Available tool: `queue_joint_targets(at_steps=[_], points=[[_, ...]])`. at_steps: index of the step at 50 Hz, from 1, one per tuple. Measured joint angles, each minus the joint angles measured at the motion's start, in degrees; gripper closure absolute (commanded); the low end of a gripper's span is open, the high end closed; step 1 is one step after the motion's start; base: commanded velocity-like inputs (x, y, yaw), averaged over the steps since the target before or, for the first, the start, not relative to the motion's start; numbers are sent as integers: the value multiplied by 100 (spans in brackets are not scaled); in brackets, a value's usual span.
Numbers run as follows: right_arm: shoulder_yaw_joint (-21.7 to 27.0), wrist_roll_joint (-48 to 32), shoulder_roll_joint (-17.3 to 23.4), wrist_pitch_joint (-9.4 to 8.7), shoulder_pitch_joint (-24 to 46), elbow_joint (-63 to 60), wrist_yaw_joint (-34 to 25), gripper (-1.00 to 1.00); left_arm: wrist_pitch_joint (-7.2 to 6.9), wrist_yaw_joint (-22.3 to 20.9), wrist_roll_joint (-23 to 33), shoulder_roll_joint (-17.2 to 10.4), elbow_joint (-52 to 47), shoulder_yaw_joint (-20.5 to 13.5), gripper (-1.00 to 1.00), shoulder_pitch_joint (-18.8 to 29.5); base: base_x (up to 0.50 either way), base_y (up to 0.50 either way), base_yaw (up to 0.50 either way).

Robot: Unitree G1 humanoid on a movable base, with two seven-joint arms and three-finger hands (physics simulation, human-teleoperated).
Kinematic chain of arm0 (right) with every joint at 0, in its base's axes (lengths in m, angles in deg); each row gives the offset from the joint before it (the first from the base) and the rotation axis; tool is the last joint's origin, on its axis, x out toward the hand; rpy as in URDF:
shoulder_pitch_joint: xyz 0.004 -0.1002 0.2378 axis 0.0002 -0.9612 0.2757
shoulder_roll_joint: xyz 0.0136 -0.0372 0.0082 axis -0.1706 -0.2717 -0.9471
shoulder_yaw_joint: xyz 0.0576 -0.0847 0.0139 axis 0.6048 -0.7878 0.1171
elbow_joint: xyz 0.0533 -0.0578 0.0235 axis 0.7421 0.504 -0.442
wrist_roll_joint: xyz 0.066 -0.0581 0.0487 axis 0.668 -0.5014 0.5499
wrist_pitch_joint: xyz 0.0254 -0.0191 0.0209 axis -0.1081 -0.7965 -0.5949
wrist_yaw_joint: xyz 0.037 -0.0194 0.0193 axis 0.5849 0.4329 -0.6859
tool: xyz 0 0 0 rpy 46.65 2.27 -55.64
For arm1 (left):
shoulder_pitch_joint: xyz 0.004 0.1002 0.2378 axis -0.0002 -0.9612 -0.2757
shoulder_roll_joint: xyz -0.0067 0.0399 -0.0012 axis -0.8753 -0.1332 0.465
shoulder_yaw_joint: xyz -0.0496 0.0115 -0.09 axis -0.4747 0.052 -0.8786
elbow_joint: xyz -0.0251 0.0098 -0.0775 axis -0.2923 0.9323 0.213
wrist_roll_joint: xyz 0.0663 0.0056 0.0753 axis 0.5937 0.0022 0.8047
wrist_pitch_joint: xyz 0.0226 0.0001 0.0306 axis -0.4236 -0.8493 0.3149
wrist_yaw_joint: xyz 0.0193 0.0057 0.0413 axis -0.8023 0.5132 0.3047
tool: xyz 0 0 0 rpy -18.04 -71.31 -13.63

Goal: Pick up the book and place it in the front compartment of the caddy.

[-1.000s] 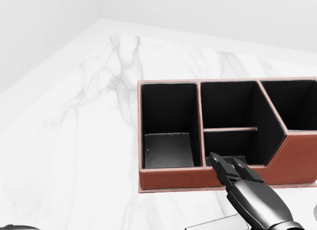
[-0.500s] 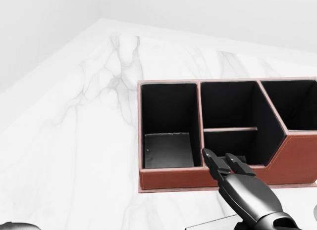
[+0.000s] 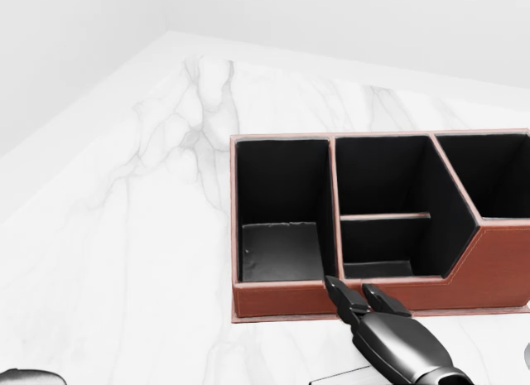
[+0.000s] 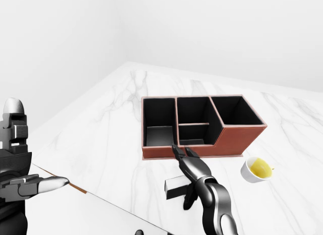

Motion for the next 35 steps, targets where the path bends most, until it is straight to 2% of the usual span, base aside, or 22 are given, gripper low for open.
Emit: queue_joint_targets(at_steps=[16,17,18,19,35], points=[[-92,-16,41,0,-237,166,0,-100,0,-32,-24,7,71,-29,-100,-20,0,0,0],[-96,-19,45,0,-253,152,0,-30,0,-33,-25,8,74,-28,-100,-21,0,0,0],[-97,-18,48,0,-266,139,0,59,0,-33,-26,8,78,-28,-100,-21,0,0,0],[-98,-18,50,0,-278,127,0,100,0,-33,-27,8,81,-29,-100,-21,0,0,0],[-137,-92,55,0,-368,61,3,100,0,-18,-73,-9,47,-64,-100,7,0,0,0]])
